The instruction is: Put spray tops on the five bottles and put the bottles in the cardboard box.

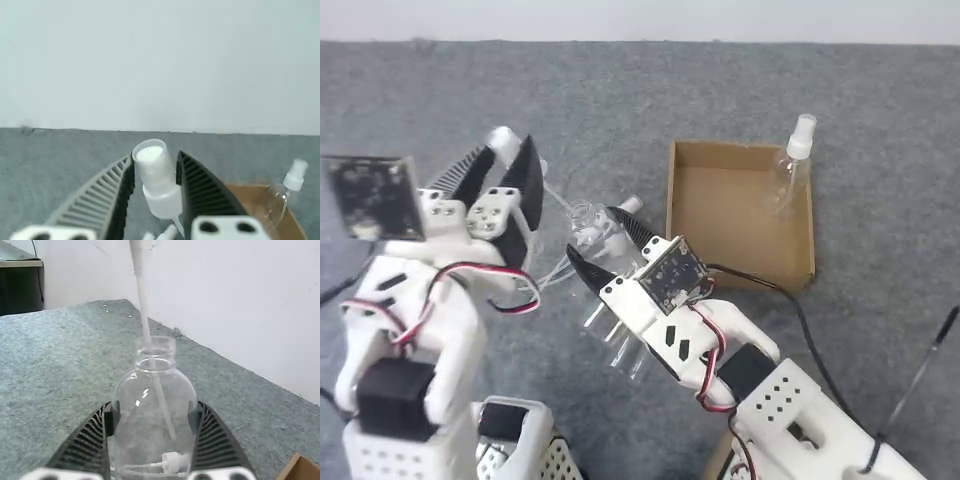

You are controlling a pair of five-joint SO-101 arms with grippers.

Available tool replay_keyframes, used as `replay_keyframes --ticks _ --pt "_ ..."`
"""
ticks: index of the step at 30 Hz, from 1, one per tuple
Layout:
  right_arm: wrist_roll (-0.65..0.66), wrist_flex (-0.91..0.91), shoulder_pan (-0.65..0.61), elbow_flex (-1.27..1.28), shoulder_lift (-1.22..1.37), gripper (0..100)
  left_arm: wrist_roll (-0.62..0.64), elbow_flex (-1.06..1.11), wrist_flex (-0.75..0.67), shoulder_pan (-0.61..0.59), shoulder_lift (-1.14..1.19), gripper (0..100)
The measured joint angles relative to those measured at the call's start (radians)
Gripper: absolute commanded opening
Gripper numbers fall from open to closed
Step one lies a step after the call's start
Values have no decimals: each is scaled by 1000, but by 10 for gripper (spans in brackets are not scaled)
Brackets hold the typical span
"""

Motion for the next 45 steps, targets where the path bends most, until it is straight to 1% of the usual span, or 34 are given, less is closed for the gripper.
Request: replay_keyframes --ticks 5,9,11,14,17,21,25,29,35,40,45 --pt "0 0 0 0 0 6 0 9 0 6 5 122" --pt "0 0 0 0 0 6 -5 54 0 94 9 130" --pt "-2 0 0 0 0 6 -9 58 0 135 9 160" --pt "-2 0 0 0 0 6 -68 57 0 163 6 198" --pt "-2 0 0 0 0 6 -103 57 0 166 9 173" --pt "-2 0 0 0 0 6 -114 44 -15 92 9 117" --pt "-2 0 0 0 0 6 -114 35 -64 -25 9 102" --pt "-2 0 0 0 0 6 -118 41 -68 -40 9 102" --pt "-2 0 0 2 0 6 -114 138 -68 57 37 101" --pt "-2 14 3 18 0 6 -143 193 -69 127 34 101" --pt "-2 14 2 18 -6 6 -155 193 -69 152 40 102"
